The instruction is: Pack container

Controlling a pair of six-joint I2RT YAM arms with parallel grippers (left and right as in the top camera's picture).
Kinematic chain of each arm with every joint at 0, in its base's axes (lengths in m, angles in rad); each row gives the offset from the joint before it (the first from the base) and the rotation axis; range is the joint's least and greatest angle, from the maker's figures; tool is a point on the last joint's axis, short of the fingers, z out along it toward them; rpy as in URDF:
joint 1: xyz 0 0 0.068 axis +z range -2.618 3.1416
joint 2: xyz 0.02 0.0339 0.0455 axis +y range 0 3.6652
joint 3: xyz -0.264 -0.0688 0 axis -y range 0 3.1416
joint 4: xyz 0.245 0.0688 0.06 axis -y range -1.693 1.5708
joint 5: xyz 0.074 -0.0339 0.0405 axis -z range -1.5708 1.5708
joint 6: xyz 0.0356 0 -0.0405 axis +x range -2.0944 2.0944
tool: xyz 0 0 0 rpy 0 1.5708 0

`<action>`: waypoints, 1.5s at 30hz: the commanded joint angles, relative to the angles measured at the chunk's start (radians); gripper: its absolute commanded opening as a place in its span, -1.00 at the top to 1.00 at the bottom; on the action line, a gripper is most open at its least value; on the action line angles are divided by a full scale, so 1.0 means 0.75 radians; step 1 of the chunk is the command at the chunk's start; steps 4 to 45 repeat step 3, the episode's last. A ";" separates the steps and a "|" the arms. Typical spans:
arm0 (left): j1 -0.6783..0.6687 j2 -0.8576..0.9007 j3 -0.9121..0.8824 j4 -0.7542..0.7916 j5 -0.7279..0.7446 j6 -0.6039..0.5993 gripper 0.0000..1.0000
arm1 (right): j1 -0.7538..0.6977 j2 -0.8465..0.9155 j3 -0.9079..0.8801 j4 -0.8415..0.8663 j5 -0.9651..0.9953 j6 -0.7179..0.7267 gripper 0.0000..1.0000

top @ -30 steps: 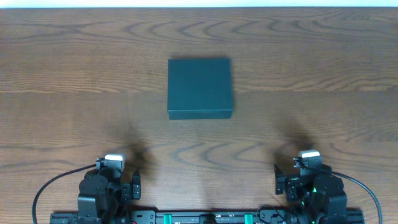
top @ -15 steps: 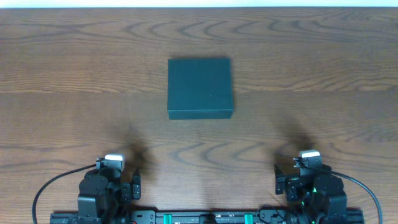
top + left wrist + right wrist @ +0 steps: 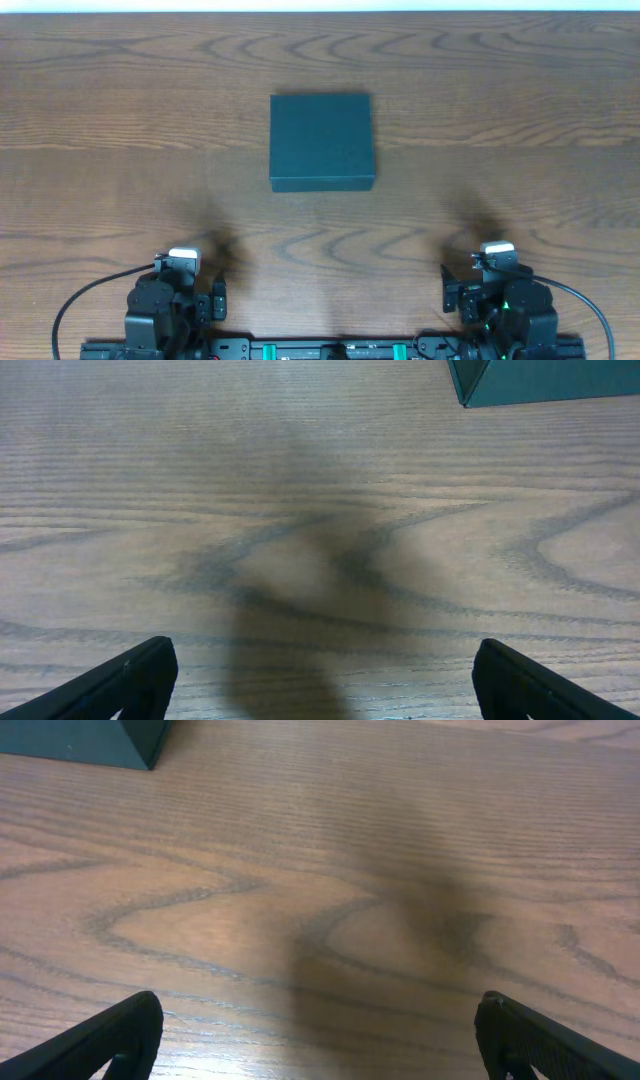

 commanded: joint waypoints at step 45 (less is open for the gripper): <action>-0.003 -0.013 -0.043 -0.020 -0.005 0.008 -0.91 | -0.005 -0.008 -0.009 -0.006 -0.010 -0.018 -0.99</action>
